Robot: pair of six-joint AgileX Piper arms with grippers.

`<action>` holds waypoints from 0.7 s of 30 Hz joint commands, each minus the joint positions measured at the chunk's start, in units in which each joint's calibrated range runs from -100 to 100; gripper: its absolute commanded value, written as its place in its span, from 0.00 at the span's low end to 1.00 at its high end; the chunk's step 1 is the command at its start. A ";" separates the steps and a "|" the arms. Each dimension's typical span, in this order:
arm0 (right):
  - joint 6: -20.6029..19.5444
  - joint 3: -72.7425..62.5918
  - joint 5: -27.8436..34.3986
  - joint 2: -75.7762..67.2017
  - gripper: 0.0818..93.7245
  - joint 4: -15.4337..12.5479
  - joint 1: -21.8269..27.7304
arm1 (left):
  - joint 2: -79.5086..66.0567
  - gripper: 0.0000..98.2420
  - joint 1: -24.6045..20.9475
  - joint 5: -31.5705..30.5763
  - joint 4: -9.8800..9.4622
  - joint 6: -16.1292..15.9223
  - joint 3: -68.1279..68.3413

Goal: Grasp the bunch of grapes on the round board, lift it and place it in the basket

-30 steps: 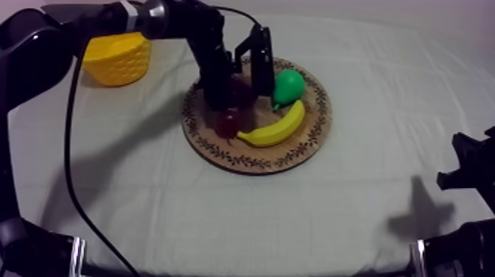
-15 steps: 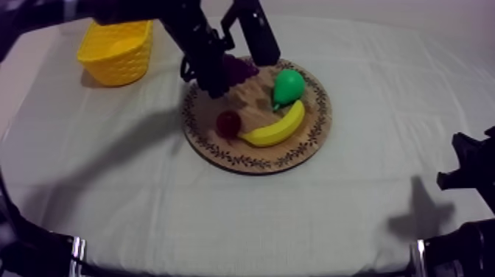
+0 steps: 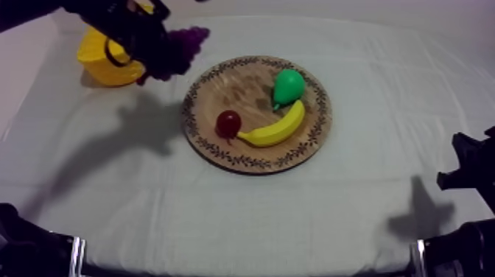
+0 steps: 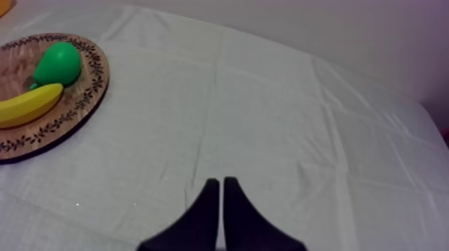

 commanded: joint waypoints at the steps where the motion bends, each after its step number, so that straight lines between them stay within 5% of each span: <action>1: 0.01 -0.01 -0.03 -0.02 0.00 0.01 0.01 | -2.48 0.45 -3.55 0.25 0.73 0.14 1.28; 12: 0.01 -0.01 -0.03 -0.02 0.00 0.01 0.01 | -5.40 0.45 -16.39 -2.05 1.99 -0.86 7.51; 21: 0.01 -0.01 -0.03 -0.02 0.00 0.01 0.01 | 1.48 0.45 -19.93 -1.88 1.79 -1.16 -0.32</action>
